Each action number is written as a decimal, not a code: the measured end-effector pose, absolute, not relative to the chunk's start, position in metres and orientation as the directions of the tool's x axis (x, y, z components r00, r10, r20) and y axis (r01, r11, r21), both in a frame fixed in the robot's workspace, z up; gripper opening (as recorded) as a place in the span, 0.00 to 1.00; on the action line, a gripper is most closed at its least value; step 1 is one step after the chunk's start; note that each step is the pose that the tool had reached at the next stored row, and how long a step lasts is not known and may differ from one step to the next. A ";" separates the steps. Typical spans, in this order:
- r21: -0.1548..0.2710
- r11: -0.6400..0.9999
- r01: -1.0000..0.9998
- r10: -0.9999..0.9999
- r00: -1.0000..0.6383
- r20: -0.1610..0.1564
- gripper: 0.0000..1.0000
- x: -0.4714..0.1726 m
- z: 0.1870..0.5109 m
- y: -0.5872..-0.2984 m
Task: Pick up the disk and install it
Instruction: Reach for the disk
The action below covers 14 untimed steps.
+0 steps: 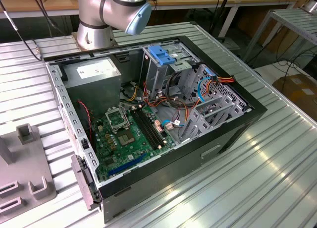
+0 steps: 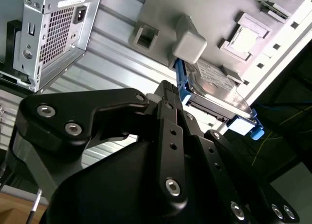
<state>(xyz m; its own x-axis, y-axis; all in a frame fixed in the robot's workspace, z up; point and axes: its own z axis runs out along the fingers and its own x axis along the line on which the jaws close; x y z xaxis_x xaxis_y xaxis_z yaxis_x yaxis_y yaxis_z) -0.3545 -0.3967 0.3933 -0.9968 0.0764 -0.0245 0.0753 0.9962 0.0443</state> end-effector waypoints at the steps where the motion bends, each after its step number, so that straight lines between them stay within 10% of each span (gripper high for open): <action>1: 0.044 0.996 0.076 0.077 -0.997 -0.024 0.10 -0.356 0.393 -0.396; 14: 0.044 0.996 0.079 0.080 -0.997 -0.019 0.10 -0.395 0.391 -0.389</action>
